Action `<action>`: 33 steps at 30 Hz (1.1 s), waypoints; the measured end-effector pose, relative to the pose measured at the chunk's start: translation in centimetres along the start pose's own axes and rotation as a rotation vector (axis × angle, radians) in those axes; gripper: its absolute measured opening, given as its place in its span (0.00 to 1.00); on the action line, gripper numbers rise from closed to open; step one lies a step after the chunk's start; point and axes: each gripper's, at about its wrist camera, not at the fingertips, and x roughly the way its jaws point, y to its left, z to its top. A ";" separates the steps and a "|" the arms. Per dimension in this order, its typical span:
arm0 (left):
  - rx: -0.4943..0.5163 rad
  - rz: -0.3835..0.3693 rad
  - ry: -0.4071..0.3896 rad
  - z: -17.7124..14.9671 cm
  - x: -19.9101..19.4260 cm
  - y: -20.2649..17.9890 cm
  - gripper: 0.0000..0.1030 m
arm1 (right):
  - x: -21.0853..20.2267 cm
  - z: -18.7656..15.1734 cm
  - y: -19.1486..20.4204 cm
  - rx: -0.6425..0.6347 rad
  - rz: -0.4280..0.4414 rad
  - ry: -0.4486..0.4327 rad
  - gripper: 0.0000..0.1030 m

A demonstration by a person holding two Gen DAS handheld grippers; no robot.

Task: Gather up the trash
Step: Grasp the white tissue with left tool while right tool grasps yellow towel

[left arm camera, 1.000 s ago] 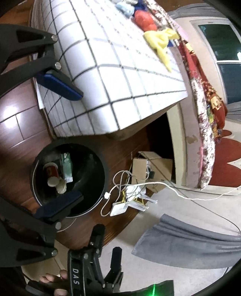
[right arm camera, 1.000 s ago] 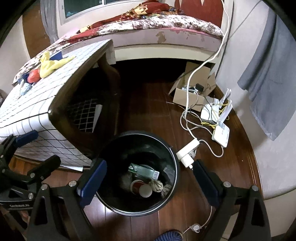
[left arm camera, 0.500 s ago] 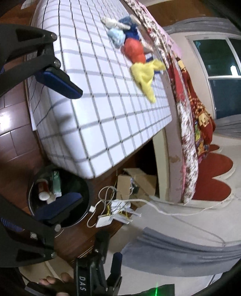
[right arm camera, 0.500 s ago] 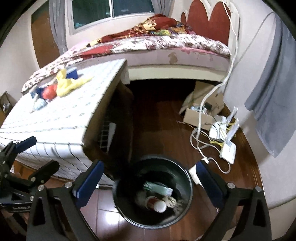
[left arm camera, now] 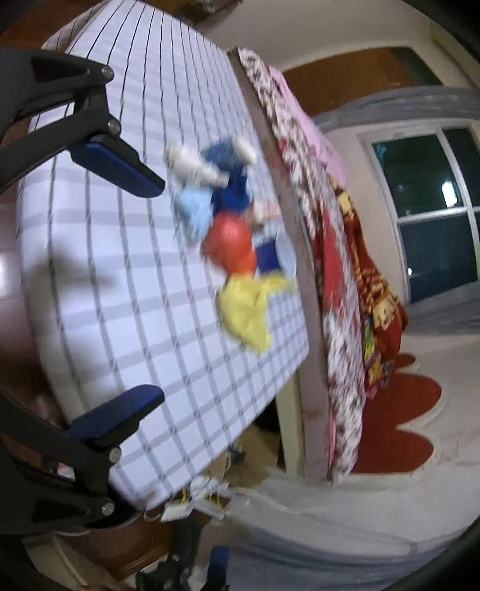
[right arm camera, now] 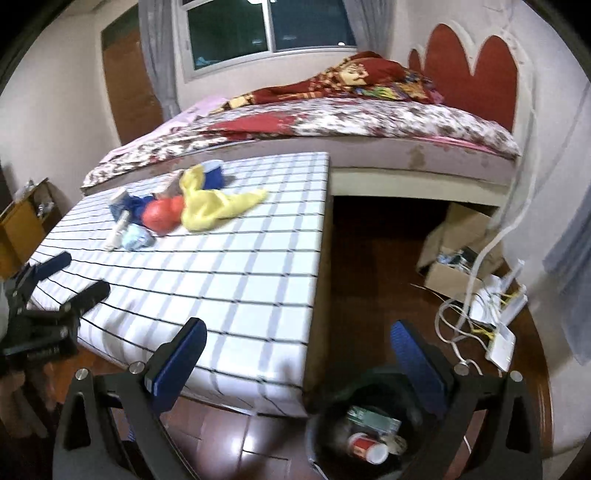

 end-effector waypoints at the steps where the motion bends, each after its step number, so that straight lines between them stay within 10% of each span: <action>1: -0.006 0.013 -0.001 0.2 0.1 0.9 0.99 | 0.4 0.3 0.7 -0.008 0.010 0.000 0.98; 14: -0.263 0.109 0.091 -0.4 7.4 13.4 0.99 | 4.1 4.1 6.1 -0.018 0.069 -0.085 0.98; 33: -0.235 -0.017 0.204 -0.1 15.1 15.0 0.68 | 17.5 9.7 11.4 -0.099 0.105 0.077 0.72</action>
